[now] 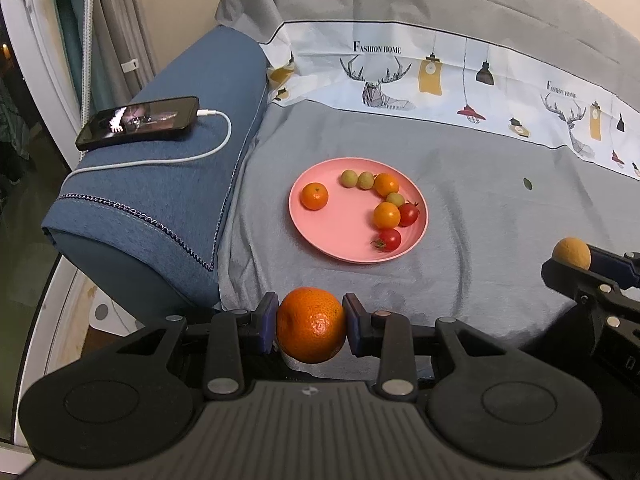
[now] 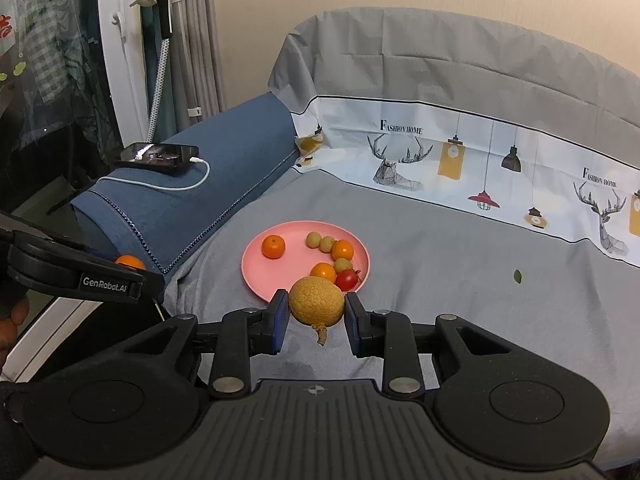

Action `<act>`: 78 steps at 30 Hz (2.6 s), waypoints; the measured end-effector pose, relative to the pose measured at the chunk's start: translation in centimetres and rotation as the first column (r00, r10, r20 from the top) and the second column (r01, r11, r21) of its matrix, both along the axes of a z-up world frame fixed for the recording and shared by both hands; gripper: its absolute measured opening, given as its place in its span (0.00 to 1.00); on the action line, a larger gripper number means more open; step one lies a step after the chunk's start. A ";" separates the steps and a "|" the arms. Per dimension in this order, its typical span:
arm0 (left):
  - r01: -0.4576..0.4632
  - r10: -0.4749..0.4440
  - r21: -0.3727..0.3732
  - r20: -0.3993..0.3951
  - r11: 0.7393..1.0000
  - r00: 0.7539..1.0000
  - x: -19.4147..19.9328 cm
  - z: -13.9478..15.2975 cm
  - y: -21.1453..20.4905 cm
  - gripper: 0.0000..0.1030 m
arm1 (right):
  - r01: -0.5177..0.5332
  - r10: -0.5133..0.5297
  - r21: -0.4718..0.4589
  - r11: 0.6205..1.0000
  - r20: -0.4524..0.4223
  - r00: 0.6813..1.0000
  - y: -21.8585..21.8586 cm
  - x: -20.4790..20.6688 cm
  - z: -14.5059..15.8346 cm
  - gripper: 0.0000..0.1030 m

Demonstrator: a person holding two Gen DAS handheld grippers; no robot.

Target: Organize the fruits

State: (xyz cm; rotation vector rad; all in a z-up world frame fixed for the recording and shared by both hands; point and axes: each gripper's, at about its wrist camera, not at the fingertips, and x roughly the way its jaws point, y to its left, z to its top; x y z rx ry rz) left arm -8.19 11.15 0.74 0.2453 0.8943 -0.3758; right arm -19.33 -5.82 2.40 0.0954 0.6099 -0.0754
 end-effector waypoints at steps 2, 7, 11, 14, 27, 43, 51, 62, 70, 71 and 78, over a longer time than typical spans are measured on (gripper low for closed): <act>-0.004 0.004 0.001 -0.007 1.000 1.000 0.4 -0.2 0.0 0.38 | 0.003 -0.003 -0.005 1.000 -0.003 1.000 -0.1 0.3 -0.1 0.30; -0.017 0.017 0.004 -0.019 1.000 1.000 1.6 -0.6 -0.1 0.38 | 0.003 -0.003 -0.012 1.000 -0.015 1.000 -0.3 1.5 -0.5 0.30; -0.026 0.026 0.004 -0.027 1.000 0.999 2.9 -0.9 -0.3 0.38 | 0.005 -0.005 -0.008 1.000 -0.030 1.000 -0.6 2.7 -1.0 0.30; -0.032 0.032 0.004 -0.035 0.999 0.999 4.0 -1.1 -0.7 0.38 | 0.007 -0.007 -0.002 1.000 -0.040 0.999 -0.9 3.8 -1.4 0.30; -0.043 0.046 0.044 -0.074 0.998 0.996 11.5 -4.2 -4.5 0.37 | -0.018 0.016 -0.021 1.000 -0.096 0.995 -1.9 11.2 -5.2 0.30; -0.034 0.048 0.107 -0.130 0.994 0.990 19.7 -9.7 -8.7 0.37 | -0.089 0.080 -0.047 0.995 -0.177 0.981 -3.2 20.8 -10.7 0.30; -0.019 0.029 0.114 -0.082 0.993 0.996 20.7 -10.1 -9.6 1.00 | -0.177 0.166 -0.043 0.983 -0.186 0.968 -2.8 22.6 -11.6 0.42; -0.035 0.037 0.112 -0.022 0.993 0.999 16.4 -6.2 -7.1 1.00 | -0.111 0.099 -0.064 0.992 -0.170 0.981 -2.6 18.8 -9.2 0.89; -0.062 0.064 0.084 -0.019 0.995 0.998 10.4 -2.9 -3.9 1.00 | 0.119 -0.109 0.046 0.992 -0.178 0.978 -3.3 12.6 -6.0 0.93; -0.061 0.062 0.087 -0.007 0.994 0.998 9.6 -2.5 -3.7 1.00 | 0.131 -0.120 0.055 0.990 -0.167 0.979 -3.1 11.7 -5.4 0.94; -0.081 0.080 0.053 0.019 0.995 0.997 4.7 -0.7 -1.9 1.00 | 0.112 -0.113 -0.021 0.993 -0.065 0.991 -0.4 6.8 -2.5 0.97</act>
